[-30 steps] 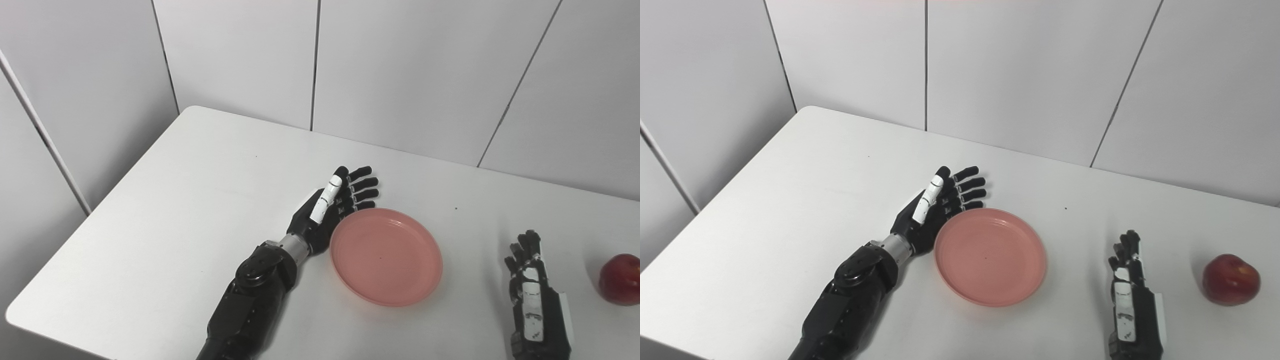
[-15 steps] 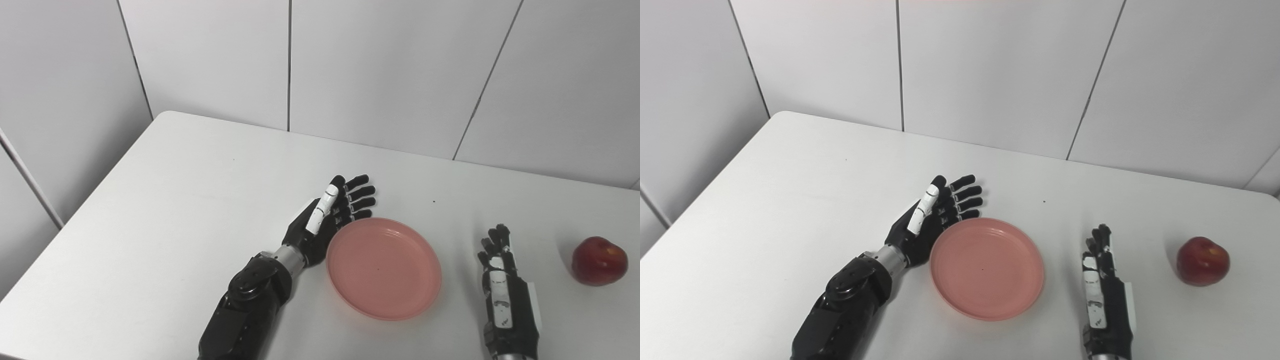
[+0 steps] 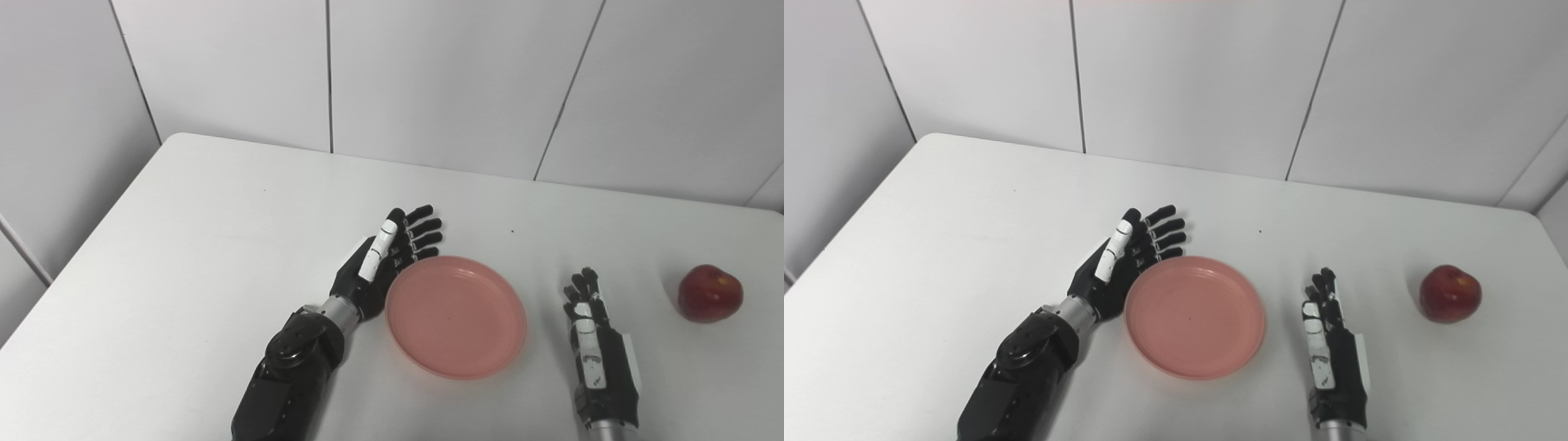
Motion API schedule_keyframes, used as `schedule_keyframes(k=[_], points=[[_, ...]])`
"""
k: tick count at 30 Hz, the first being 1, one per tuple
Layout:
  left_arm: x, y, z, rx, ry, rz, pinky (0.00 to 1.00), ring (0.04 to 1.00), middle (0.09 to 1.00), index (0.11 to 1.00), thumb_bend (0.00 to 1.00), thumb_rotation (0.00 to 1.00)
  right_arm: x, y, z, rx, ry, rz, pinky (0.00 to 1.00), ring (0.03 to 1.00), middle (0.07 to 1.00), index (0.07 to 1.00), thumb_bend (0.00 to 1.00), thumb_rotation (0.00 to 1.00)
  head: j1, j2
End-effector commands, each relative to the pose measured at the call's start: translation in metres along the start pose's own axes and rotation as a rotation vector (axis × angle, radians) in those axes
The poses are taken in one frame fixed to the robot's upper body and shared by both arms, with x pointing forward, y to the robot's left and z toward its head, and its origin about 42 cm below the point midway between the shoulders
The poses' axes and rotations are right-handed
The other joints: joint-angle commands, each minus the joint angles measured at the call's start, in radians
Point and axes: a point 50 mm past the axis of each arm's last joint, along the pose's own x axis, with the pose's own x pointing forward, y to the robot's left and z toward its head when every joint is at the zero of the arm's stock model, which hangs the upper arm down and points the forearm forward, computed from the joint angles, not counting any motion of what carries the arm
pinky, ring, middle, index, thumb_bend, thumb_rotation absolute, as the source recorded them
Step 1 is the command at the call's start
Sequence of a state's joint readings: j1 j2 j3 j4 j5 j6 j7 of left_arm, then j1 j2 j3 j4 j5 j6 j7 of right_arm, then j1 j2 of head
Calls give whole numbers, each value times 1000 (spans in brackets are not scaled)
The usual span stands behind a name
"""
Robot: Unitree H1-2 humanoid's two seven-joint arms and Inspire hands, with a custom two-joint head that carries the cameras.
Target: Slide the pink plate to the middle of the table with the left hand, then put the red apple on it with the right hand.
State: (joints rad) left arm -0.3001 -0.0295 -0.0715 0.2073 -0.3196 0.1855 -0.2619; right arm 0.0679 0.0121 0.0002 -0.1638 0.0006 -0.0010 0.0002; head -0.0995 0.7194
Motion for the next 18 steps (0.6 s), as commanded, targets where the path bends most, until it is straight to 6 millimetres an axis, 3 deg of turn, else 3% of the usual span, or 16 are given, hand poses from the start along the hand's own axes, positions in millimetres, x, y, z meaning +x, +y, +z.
schedule_keyframes(k=[1, 6, 9, 12, 13, 18], points=[[-14, 11, -24, -10, 120, 70, 877, 882, 876, 863, 751, 881, 8, -4, 24, -51, -81, -15, 945, 930, 943, 957, 745, 910, -3, 2], [-16, 18, -20, -2, 110, 76, 899, 898, 894, 882, 760, 888, 15, -10, 60, -232, -151, -43, 871, 897, 908, 920, 710, 894, -84, 12], [-17, 24, -18, 11, 106, 87, 890, 888, 887, 875, 769, 900, 20, -17, 81, -373, -201, -72, 805, 859, 886, 900, 752, 907, -120, 14], [-19, 32, -17, 10, 95, 89, 893, 886, 892, 879, 767, 903, 23, -19, 96, -465, -231, -103, 792, 845, 866, 886, 802, 914, -156, 14], [-20, 36, -16, 4, 89, 91, 895, 887, 893, 880, 766, 903, 24, -21, 102, -494, -246, -116, 790, 842, 863, 884, 808, 916, -201, 13], [-22, 52, -13, -2, 71, 108, 893, 893, 897, 888, 740, 912, 26, -27, 125, -592, -300, -163, 796, 848, 865, 891, 834, 836, -268, 8]])
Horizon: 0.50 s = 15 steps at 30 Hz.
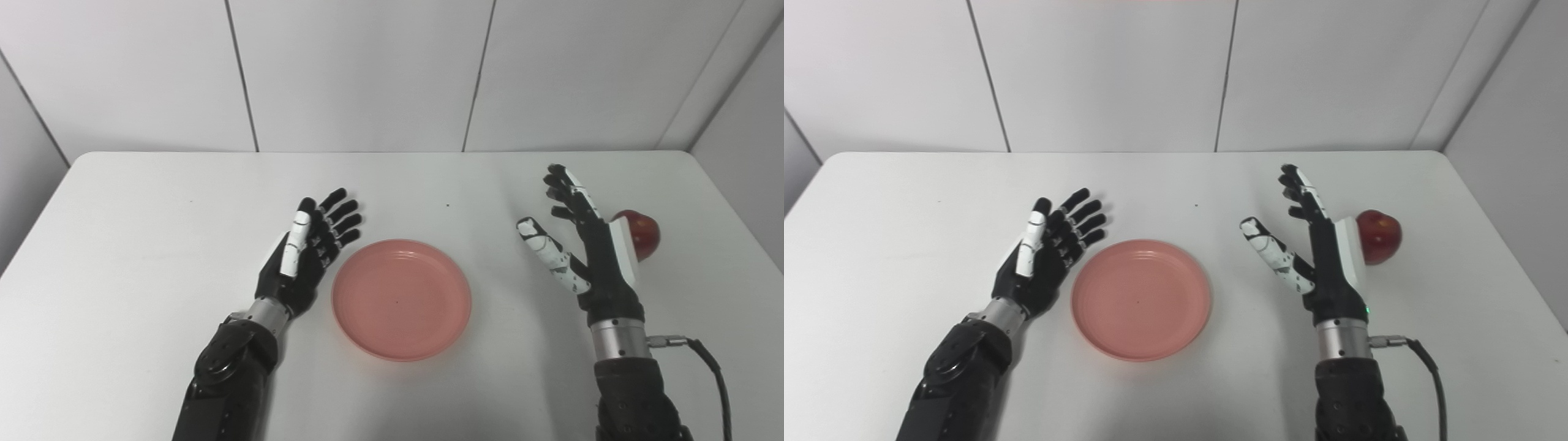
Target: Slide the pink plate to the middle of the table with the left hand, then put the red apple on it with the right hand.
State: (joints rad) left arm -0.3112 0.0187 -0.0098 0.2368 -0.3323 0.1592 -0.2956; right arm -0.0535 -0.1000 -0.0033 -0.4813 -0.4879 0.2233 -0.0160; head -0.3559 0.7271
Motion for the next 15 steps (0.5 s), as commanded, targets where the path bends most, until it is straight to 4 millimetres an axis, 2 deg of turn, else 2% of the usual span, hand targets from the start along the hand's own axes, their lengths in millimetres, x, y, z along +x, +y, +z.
schedule_keyframes(k=[1, 3, 8, 15], points=[[-14, 23, -22, -16, 95, 69, 895, 893, 898, 888, 744, 912, 10, -14, 17, -43, -65, -57, 801, 848, 864, 891, 841, 817, -17, 0], [-14, 27, -21, -21, 91, 70, 902, 899, 905, 895, 748, 911, 11, -18, 21, -58, -67, -72, 805, 845, 861, 891, 863, 801, -39, -2], [-16, 42, -20, -35, 80, 72, 915, 909, 914, 904, 751, 900, 17, -26, 29, -93, -77, -125, 800, 860, 874, 908, 892, 675, -87, -14], [-17, 53, -22, -57, 63, 72, 915, 911, 915, 905, 736, 873, 23, -49, 27, -267, -70, -231, 787, 865, 890, 926, 898, 582, -134, -22]])
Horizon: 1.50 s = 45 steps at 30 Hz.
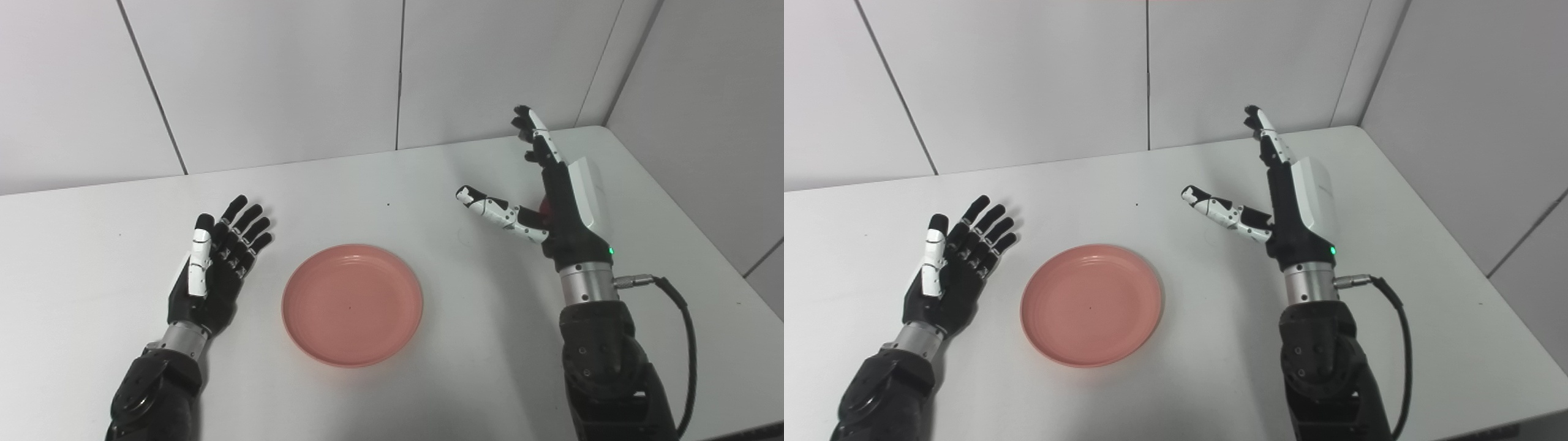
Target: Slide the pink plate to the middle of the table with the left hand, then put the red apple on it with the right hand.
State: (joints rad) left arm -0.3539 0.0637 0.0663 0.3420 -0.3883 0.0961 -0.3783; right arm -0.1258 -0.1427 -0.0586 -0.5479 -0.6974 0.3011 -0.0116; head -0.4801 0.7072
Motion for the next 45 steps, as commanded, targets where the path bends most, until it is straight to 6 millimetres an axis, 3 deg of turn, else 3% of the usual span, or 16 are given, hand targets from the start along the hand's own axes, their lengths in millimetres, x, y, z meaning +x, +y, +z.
schedule_keyframes(k=[1, 8, 18, 20, 26, 31, 45], points=[[-19, 19, -28, -29, 105, 70, 915, 911, 914, 903, 729, 869, 8, -17, 5, -52, -25, -93, 789, 864, 888, 925, 906, 578, -10, -2], [-20, 28, -28, -35, 104, 68, 928, 914, 917, 906, 719, 881, 10, -31, -25, -186, 47, -161, 806, 880, 918, 958, 951, 613, -31, -13], [-21, 30, -29, -40, 103, 66, 916, 908, 911, 898, 714, 861, 16, -45, -58, -305, 147, -228, 692, 839, 944, 969, 999, 631, -43, -25], [-21, 31, -29, -47, 102, 67, 918, 908, 910, 898, 707, 861, 17, -45, -63, -316, 163, -226, 634, 782, 938, 967, 1000, 631, -43, -25], [-22, 32, -30, -45, 104, 70, 924, 915, 915, 905, 698, 873, 23, -41, -85, -345, 237, -184, 723, 862, 941, 975, 1000, 637, -41, -32], [-24, 31, -31, -37, 105, 65, 923, 915, 918, 906, 696, 883, 25, -34, -104, -341, 307, -137, 687, 844, 932, 976, 1000, 646, -40, -36], [-26, 28, -32, -29, 109, 69, 925, 913, 916, 904, 715, 874, 31, -20, -128, -303, 384, -42, 712, 856, 939, 983, 1000, 627, -34, -31]])
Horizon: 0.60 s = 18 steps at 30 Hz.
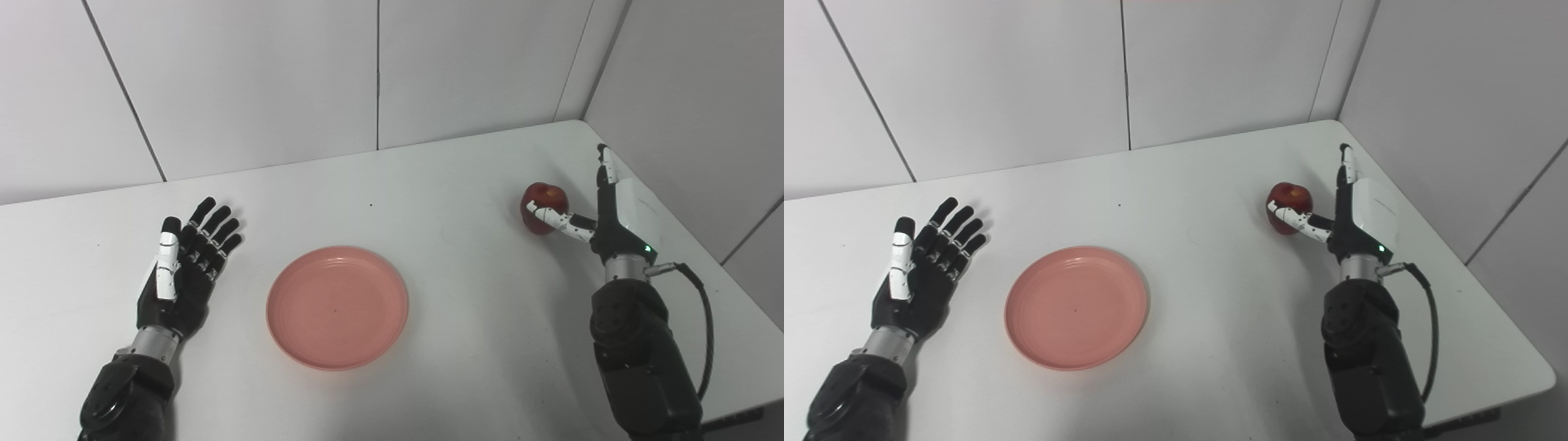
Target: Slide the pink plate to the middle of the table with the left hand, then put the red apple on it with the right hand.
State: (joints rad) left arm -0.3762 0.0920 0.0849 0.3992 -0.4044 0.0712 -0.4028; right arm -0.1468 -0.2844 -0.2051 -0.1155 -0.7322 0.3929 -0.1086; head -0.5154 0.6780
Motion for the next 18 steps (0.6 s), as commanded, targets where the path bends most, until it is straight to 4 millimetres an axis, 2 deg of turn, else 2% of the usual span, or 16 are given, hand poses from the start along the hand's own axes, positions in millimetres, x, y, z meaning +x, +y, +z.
schedule_keyframes(k=[1, 18], points=[[-26, 12, -34, -32, 112, 59, 927, 914, 916, 904, 715, 873, 13, -13, 9, 0, -39, -54, 712, 855, 938, 984, 1000, 628, 1, -1], [-27, 11, -34, -35, 117, 53, 933, 918, 922, 907, 717, 879, 19, -5, 17, 76, -42, 9, 772, 891, 954, 992, 1000, 594, 1, 8]])
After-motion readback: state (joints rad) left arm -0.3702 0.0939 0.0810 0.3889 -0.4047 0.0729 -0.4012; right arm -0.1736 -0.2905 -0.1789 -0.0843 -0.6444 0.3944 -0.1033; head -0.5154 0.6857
